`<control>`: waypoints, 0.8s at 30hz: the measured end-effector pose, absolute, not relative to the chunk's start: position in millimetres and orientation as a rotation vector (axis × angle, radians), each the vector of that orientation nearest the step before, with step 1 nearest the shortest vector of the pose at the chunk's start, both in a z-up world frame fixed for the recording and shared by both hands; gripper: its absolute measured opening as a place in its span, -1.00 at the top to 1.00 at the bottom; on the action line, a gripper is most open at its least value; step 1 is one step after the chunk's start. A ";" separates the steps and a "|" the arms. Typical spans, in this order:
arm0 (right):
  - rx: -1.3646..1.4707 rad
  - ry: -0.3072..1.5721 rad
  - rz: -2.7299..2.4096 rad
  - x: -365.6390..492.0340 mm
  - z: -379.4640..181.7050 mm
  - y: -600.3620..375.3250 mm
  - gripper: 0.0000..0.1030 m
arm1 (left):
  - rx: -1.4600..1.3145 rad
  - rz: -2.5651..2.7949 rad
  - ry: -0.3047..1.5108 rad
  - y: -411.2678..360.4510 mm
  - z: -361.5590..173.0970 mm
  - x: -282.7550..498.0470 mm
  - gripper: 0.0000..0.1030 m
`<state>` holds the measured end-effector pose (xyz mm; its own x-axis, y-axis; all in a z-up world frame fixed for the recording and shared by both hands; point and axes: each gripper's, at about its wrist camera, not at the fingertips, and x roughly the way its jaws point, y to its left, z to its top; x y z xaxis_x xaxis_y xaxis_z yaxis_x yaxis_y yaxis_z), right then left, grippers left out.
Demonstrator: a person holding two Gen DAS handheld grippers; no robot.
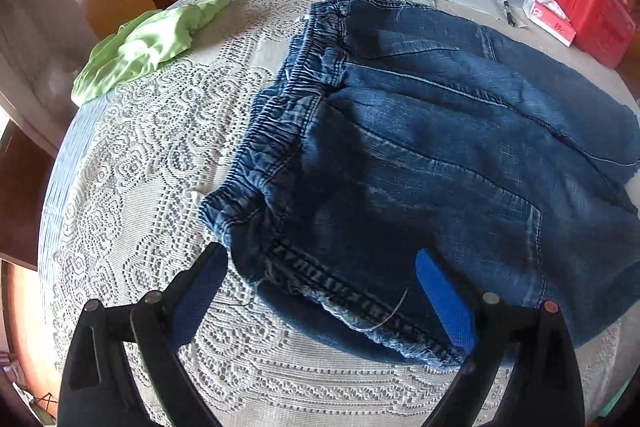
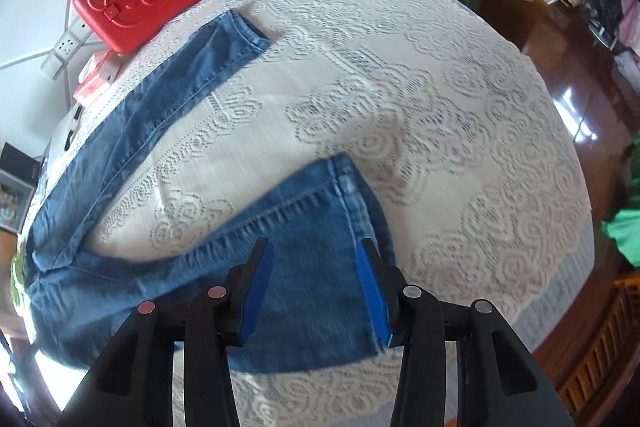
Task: Fold clothes
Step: 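Lay the leg alongside the other with the right tool, then regrasp the hem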
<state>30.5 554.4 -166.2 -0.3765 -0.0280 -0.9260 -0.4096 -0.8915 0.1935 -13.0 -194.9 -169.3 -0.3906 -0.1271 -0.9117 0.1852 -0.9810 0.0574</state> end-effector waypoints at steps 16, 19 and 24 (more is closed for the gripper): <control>-1.692 0.600 2.229 69.1 -209.8 555.1 -0.36 | 1.688 -2.427 0.188 -199.4 -198.2 -12.9 -1.00; -1.711 0.508 2.209 65.6 -214.4 547.0 -0.10 | 1.654 -2.472 0.202 -193.2 -193.4 -6.5 -0.53; -1.679 0.595 2.265 49.7 -182.6 556.0 0.71 | 1.561 -2.531 0.336 -191.3 -163.8 -2.4 0.66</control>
